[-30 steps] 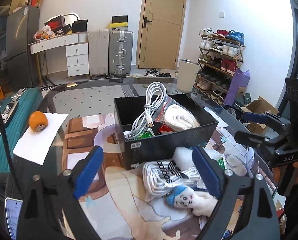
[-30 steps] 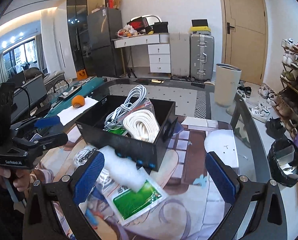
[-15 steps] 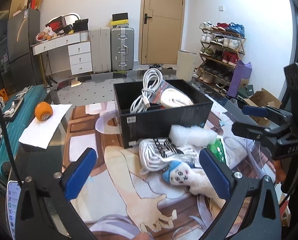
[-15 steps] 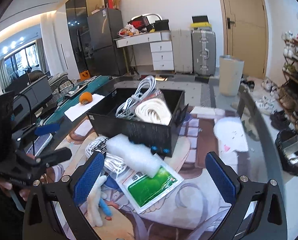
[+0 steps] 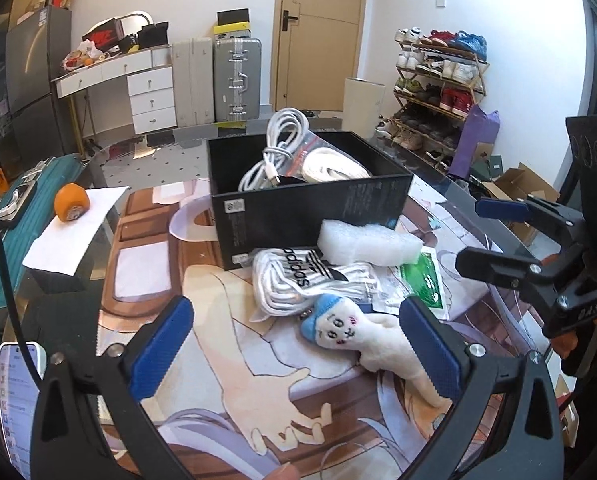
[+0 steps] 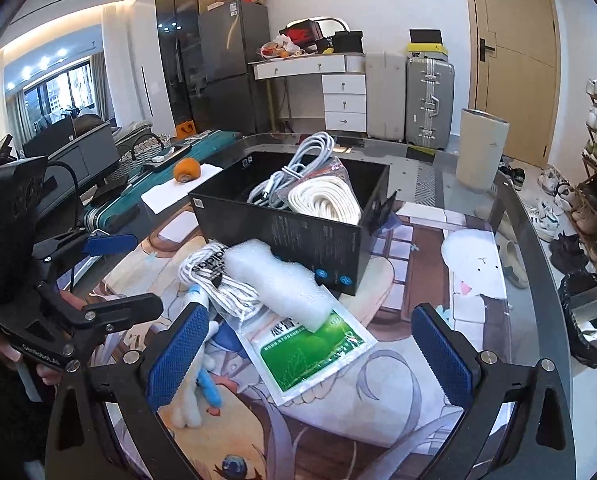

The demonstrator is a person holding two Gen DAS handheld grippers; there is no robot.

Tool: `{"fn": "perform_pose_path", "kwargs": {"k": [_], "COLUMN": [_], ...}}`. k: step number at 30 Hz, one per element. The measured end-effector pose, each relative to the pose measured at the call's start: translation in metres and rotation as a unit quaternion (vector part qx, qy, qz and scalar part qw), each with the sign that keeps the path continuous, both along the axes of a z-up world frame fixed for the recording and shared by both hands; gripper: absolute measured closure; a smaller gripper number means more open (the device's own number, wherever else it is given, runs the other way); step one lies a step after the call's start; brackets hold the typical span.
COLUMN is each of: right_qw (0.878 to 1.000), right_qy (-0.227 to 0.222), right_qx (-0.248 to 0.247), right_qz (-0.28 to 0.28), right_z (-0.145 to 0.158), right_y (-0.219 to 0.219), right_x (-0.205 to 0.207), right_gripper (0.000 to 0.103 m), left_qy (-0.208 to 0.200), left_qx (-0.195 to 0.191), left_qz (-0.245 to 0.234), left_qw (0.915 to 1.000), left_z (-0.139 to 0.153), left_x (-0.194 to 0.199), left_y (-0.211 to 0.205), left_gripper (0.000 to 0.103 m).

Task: Organize soft objects
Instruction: 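Withdraw both tools from the box toward the remaining pile, then move both tools over the white bubble wrap and the white plush doll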

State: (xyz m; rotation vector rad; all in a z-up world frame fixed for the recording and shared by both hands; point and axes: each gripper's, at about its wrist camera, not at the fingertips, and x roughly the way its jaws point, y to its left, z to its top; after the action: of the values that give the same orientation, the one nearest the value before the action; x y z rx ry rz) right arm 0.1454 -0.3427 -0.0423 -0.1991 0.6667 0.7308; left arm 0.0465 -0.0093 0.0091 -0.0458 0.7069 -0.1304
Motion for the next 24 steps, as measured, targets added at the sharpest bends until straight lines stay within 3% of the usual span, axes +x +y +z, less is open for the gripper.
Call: {"fn": "perform_pose_path", "kwargs": {"k": [9, 15, 24], "right_qw": [1.000, 1.000, 1.000], "right_qy": [0.008, 0.009, 0.013], "right_qx": [-0.004, -0.006, -0.009], "right_qz": [-0.019, -0.022, -0.024], "right_z": [-0.004, -0.005, -0.007], "right_y": [-0.007, -0.008, -0.008], "right_x": [0.009, 0.009, 0.011], "right_gripper": [0.000, 0.000, 0.000], "left_qy": [0.026, 0.047, 0.078], "left_qx": [-0.004, -0.028, 0.010], "left_qz": [-0.027, -0.053, -0.059], "left_qw": [0.9993, 0.9971, 0.9952], "left_z": [-0.006, -0.010, -0.026], "left_x": [-0.001, -0.001, 0.001], "left_y": [-0.014, -0.026, -0.041], "left_gripper": [0.000, 0.000, 0.000]}}
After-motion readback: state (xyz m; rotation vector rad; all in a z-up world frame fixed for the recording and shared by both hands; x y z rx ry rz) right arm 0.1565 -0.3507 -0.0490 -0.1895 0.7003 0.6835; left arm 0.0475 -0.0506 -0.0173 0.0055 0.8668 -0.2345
